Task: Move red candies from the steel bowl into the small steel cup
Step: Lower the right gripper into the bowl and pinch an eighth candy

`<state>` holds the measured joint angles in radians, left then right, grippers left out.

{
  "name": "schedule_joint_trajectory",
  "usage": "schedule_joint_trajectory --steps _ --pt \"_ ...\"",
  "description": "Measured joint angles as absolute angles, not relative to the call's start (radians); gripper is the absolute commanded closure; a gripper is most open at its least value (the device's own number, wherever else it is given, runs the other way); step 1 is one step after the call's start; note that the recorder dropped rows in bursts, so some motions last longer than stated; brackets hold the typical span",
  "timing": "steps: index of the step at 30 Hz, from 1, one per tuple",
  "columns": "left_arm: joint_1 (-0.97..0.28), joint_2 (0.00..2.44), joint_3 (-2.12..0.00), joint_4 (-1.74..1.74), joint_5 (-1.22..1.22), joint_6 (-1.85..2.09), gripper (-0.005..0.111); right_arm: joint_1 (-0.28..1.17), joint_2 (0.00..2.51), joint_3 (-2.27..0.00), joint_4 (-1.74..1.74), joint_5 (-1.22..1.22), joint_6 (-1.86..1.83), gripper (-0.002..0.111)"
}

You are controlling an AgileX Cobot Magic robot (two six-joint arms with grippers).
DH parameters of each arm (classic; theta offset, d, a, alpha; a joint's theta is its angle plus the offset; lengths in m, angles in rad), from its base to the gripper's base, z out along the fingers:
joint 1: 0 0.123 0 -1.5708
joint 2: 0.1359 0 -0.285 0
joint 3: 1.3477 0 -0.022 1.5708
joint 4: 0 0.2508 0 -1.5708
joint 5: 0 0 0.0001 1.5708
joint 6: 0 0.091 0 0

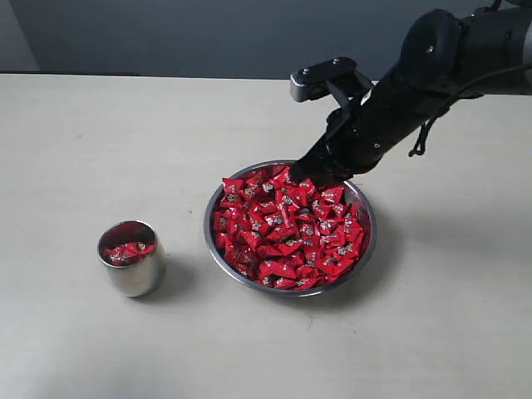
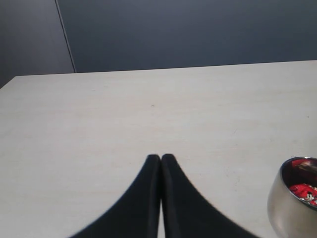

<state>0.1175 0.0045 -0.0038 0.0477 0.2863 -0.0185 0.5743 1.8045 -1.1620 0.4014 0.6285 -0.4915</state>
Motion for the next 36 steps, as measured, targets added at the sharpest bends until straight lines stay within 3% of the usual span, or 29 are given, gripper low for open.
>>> schedule_joint_trajectory --steps 16,19,24,36 --pt "0.118 0.004 -0.004 0.048 0.286 -0.018 0.106 0.564 1.845 -1.138 0.377 0.447 -0.475 0.099" --pt "0.118 0.004 -0.004 0.048 0.286 -0.018 0.106 0.564 1.854 -1.138 0.377 0.436 -0.475 0.094" --pt "0.118 0.004 -0.004 0.048 0.286 -0.018 0.106 0.564 1.880 -1.157 0.411 0.452 -0.471 0.078" --pt "0.118 0.004 -0.004 0.048 0.286 -0.018 0.106 0.564 1.986 -1.258 0.464 0.503 -0.469 0.079"
